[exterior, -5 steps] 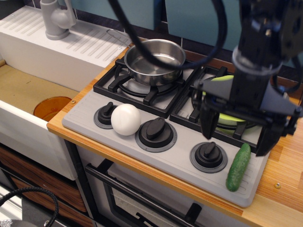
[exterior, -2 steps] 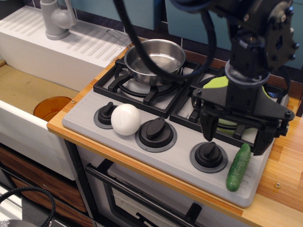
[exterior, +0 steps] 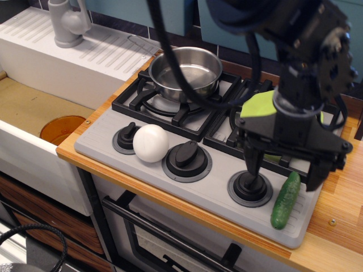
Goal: Put pickle on plate and mushroom in pot or pan on stove
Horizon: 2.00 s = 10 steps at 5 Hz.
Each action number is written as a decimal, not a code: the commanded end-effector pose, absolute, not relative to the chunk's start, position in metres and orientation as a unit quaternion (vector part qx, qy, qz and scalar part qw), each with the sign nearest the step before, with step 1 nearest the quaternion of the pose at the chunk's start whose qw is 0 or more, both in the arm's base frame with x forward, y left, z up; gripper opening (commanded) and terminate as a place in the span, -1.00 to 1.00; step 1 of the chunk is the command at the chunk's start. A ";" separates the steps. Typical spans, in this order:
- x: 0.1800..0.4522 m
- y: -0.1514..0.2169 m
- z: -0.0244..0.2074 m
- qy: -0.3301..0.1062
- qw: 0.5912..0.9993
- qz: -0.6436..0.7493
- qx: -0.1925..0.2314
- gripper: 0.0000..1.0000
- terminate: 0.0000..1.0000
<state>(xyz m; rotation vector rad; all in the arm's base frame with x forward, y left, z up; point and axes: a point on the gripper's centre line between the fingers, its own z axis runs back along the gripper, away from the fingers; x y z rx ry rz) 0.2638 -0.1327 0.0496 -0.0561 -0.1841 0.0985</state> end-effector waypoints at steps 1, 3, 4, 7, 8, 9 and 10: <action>0.274 -0.141 0.043 -0.118 0.991 0.044 -0.039 1.00 -1.00; 0.274 -0.151 0.035 -0.126 0.990 0.047 -0.033 1.00 -1.00; 0.275 -0.153 0.029 -0.131 0.990 0.047 -0.030 1.00 -1.00; 0.267 -0.158 0.021 -0.137 0.989 0.059 -0.022 -1.00 -1.00; 0.261 -0.159 0.033 -0.124 0.990 0.060 -0.033 -1.00 -1.00; 0.258 -0.158 0.047 -0.109 0.991 0.063 -0.040 -1.00 -1.00; 0.259 -0.154 0.060 -0.095 0.993 0.060 -0.038 -1.00 -1.00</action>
